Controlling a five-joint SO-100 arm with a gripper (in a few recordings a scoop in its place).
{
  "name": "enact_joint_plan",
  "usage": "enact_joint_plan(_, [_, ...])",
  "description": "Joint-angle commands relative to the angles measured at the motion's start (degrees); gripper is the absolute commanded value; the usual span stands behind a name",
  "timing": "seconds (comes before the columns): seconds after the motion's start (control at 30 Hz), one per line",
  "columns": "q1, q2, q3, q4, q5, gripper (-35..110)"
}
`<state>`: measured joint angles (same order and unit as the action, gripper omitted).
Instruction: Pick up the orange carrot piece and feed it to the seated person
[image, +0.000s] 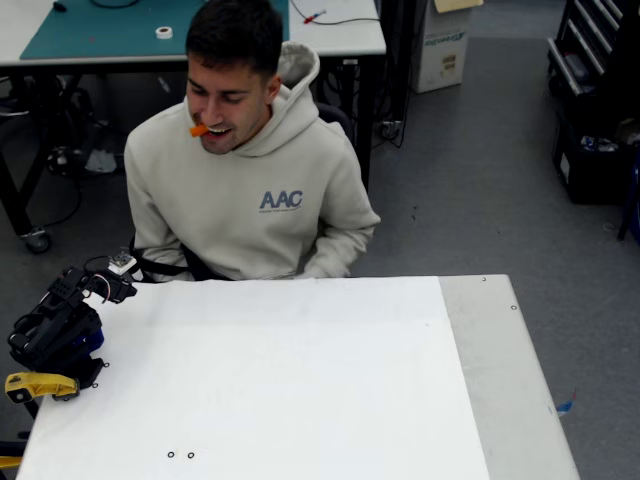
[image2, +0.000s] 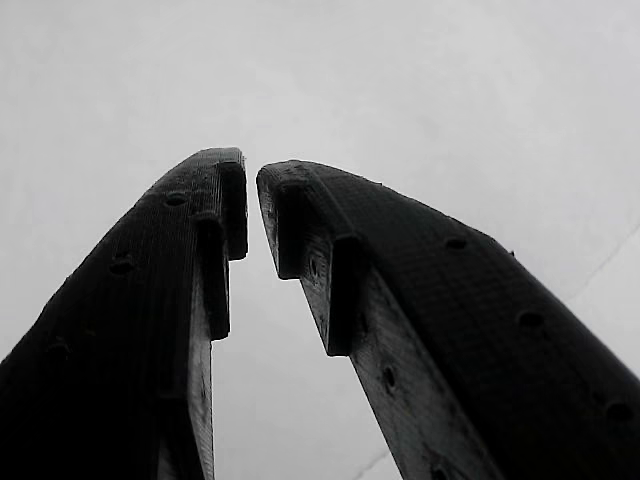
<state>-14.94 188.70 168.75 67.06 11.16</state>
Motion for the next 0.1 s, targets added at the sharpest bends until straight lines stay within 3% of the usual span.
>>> enact_joint_plan(0.0, [-0.6, 0.4, -1.0, -0.2, 0.0, -2])
enact_joint_plan(0.07, [-0.6, 0.4, -1.0, -0.2, 0.0, -2])
